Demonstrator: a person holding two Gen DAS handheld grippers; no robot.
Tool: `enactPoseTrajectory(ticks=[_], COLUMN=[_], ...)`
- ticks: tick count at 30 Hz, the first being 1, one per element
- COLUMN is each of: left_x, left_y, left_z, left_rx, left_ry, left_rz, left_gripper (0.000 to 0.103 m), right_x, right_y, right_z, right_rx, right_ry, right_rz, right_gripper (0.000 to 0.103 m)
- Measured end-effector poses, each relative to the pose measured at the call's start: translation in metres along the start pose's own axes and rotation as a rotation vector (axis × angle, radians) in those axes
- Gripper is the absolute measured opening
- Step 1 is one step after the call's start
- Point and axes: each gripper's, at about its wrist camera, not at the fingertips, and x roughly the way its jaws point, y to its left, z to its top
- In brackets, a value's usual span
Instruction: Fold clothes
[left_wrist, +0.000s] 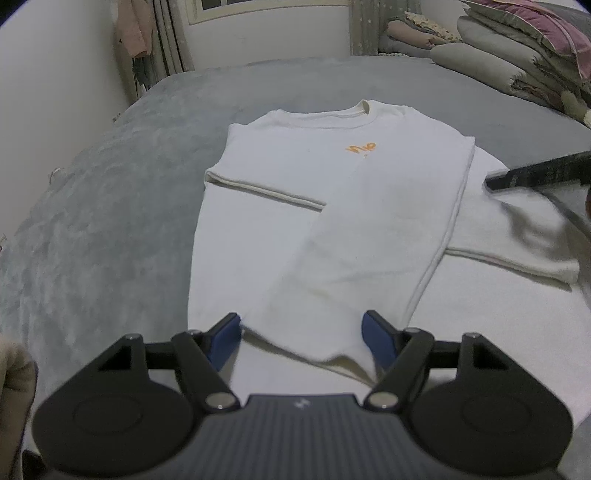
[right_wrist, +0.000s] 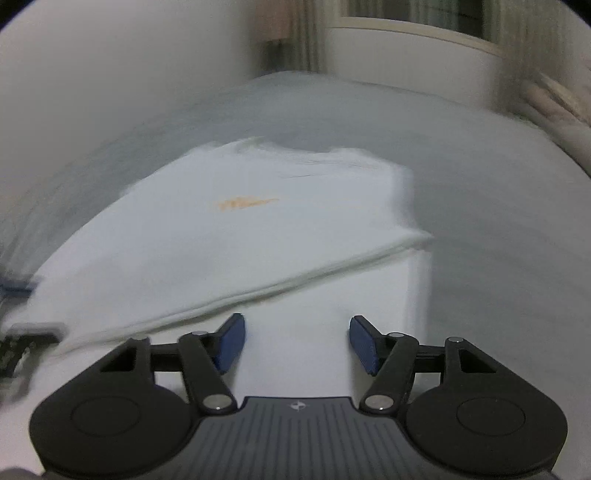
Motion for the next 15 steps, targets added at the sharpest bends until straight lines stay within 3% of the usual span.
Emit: enactPoseTrajectory(ticks=[2, 4, 6, 8, 11, 15], left_x=[0.000, 0.000, 0.000, 0.001, 0.002, 0.003], left_y=[0.000, 0.000, 0.001, 0.003, 0.004, 0.004], left_z=[0.001, 0.002, 0.002, 0.002, 0.004, 0.005], left_rx=[-0.003, -0.004, -0.007, -0.006, -0.011, -0.005], left_ry=[0.007, 0.012, 0.013, 0.011, 0.017, 0.021], left_rz=[-0.001, -0.004, -0.010, -0.016, -0.023, -0.030], left_gripper=[0.071, 0.071, 0.071, 0.072, 0.073, 0.073], right_x=[-0.007, -0.007, -0.002, 0.015, 0.040, 0.066], right_y=[-0.027, -0.030, -0.029, -0.034, -0.055, -0.070], right_z=[0.009, 0.021, 0.033, 0.045, 0.056, 0.048], right_rx=[0.138, 0.124, 0.082, 0.056, 0.083, 0.040], right_ry=[-0.043, -0.085, -0.112, -0.096, -0.094, -0.022], right_rz=[0.016, 0.001, -0.021, -0.053, -0.087, -0.050], right_gripper=[0.060, 0.059, 0.052, 0.032, 0.031, 0.030])
